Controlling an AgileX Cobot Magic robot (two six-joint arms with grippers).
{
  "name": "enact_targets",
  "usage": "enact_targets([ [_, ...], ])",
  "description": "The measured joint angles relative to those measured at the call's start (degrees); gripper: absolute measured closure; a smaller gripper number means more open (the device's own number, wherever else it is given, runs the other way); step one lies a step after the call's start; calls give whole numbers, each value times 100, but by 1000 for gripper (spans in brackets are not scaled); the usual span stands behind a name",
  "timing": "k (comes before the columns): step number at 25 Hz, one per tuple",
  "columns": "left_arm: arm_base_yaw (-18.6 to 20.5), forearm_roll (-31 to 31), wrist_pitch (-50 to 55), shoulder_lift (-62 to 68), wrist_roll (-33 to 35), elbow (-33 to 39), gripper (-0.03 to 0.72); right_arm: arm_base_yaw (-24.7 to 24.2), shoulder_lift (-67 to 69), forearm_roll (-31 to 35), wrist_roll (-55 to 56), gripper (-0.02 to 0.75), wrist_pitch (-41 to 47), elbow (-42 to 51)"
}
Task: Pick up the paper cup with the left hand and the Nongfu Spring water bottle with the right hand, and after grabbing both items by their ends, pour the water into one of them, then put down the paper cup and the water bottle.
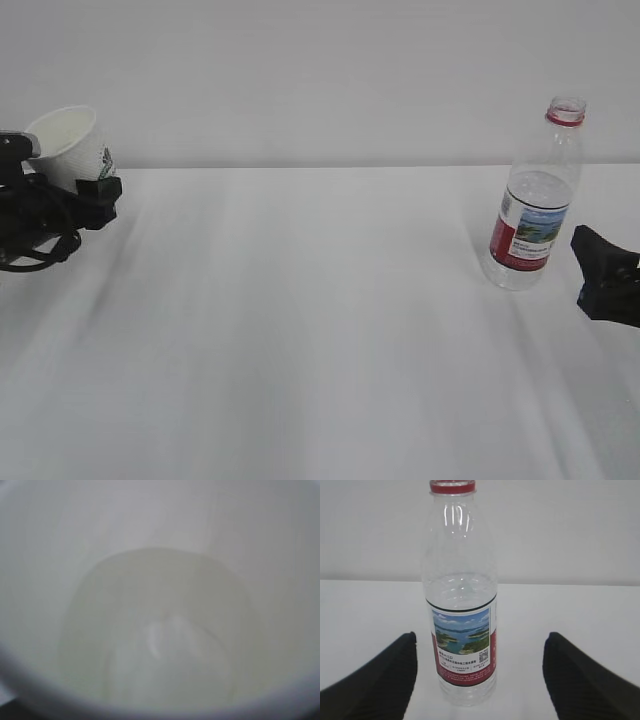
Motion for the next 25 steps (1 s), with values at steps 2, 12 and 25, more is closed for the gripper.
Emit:
enact_targets([
  [2, 0, 0, -86, 121, 0, 0, 190, 0, 0, 0, 10, 149, 0, 0],
  [12, 0, 22, -546, 666, 9, 0, 193, 0, 0, -10, 10, 149, 0, 0],
  [25, 0, 81, -447, 738, 263, -12, 43, 0, 0, -10, 10, 149, 0, 0],
])
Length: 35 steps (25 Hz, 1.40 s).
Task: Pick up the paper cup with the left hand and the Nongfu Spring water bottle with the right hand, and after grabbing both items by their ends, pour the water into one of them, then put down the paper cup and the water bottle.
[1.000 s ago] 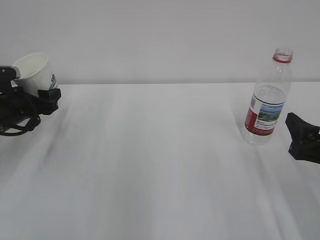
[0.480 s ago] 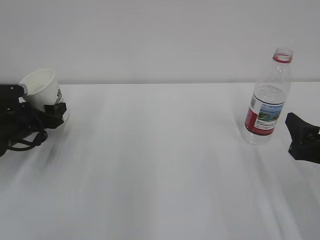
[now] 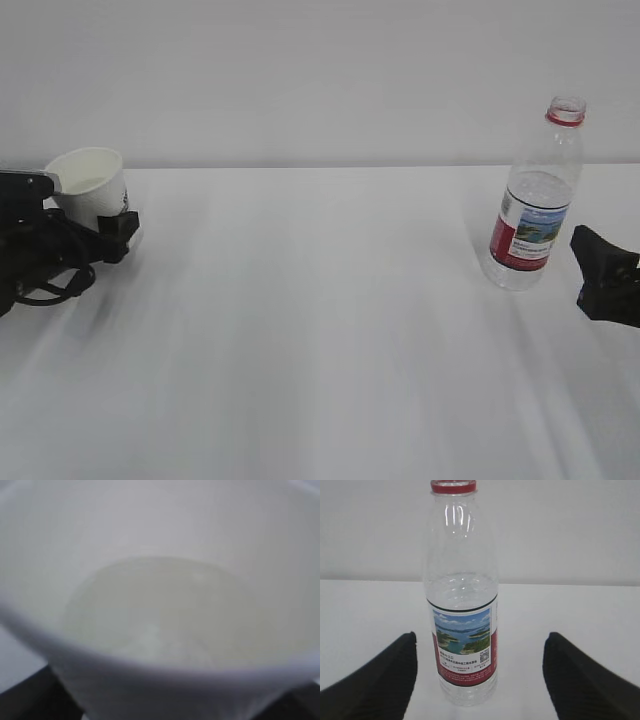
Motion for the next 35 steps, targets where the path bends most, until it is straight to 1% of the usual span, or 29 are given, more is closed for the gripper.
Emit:
enact_targets([
  [2, 0, 29, -11, 0, 200, -23, 12, 0, 0, -33, 0, 149, 0, 0],
  [5, 0, 101, -11, 0, 560, -27, 1, 0, 0, -188, 0, 149, 0, 0],
  [13, 0, 65, -1, -14, 678, 18, -1, 0, 0, -288, 0, 149, 0, 0],
  [16, 0, -67, -11, -198, 678, 244, -2, 0, 0, -288, 0, 149, 0, 0],
  [25, 0, -120, -70, -921, 686, 963, 0, 0, 0, -302, 0, 150, 0, 0],
  [30, 0, -130, -282, -1230, 292, 1492, 6, 0, 0, -311, 8, 149, -11, 0],
  [35, -37, -119, -503, -1800, 202, 2029, 13, 0, 0, -311, 147, 149, -11, 0],
])
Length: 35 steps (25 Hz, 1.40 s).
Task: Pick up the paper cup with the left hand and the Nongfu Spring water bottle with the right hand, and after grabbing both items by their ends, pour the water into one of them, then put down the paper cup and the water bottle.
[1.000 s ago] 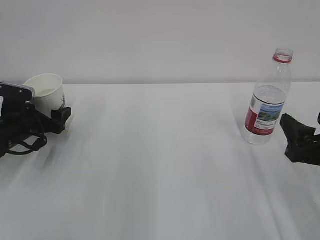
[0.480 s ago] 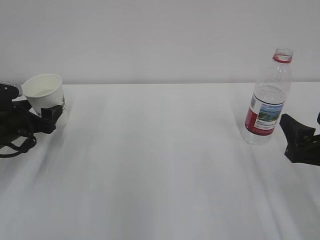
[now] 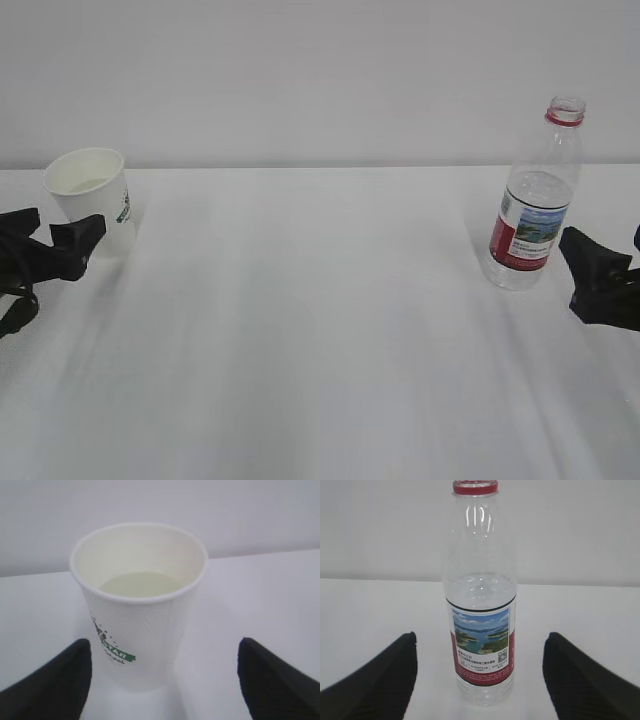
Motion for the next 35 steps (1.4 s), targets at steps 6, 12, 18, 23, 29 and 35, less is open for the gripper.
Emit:
enact_targets([
  [6, 0, 10, -82, -655, -114, 589, 20, 0, 0, 61, 121, 150, 0, 0],
  [12, 0, 10, 5, -1379, -165, 891, 25, 0, -287, 113, 121, 150, 413, -165],
  [18, 0, 20, 522, -2233, -174, 913, 31, 0, -941, 117, -6, 149, 1803, -705],
  [23, 0, 20, 1311, -3213, -178, 937, 34, 0, -1544, 126, -348, 149, 2535, -887],
  [29, 0, 20, 2338, -4373, -187, 951, 37, 0, -2113, 126, -399, 150, 3403, -1003],
  [35, 0, 20, 3491, -5387, -191, 959, 41, 0, -2579, 126, -564, 150, 3945, -1017],
])
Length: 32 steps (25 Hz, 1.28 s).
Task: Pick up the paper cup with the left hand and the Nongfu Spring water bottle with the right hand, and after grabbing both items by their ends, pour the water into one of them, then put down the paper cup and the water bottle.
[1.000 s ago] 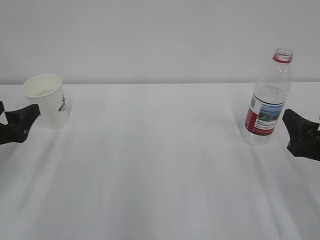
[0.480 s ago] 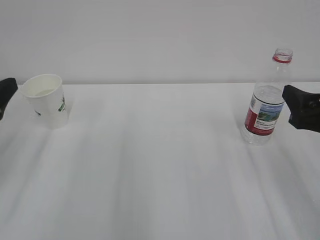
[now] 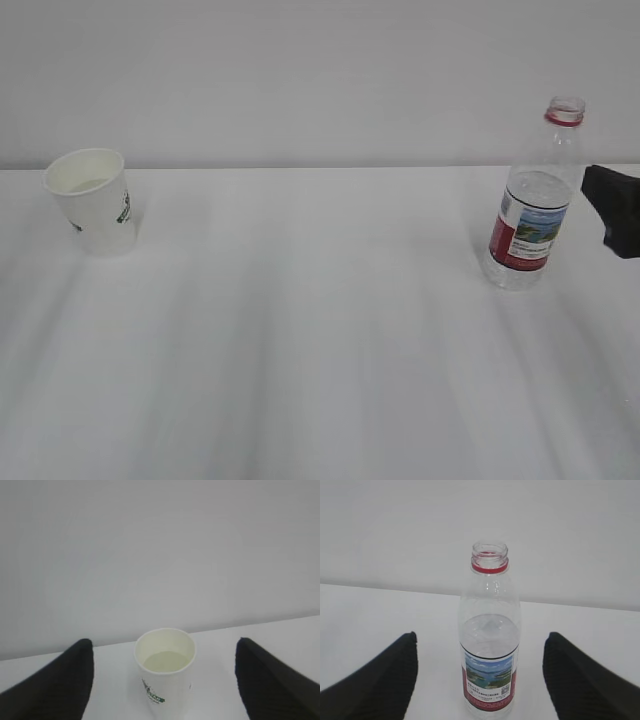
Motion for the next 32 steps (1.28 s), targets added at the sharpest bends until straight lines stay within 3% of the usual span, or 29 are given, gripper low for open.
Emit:
enact_targets([
  [16, 0, 0, 2848, -2702, -9, -273, 83, 0, -2043, 0, -426, 150, 2150, 0],
  [27, 0, -21, 4466, -3639, -9, -556, 126, 0, -3489, -102, -436, 149, 3556, 0],
  [32, 0, -244, 5417, -3724, 73, -867, 126, 0, -3838, -351, -458, 149, 4794, -274],
])
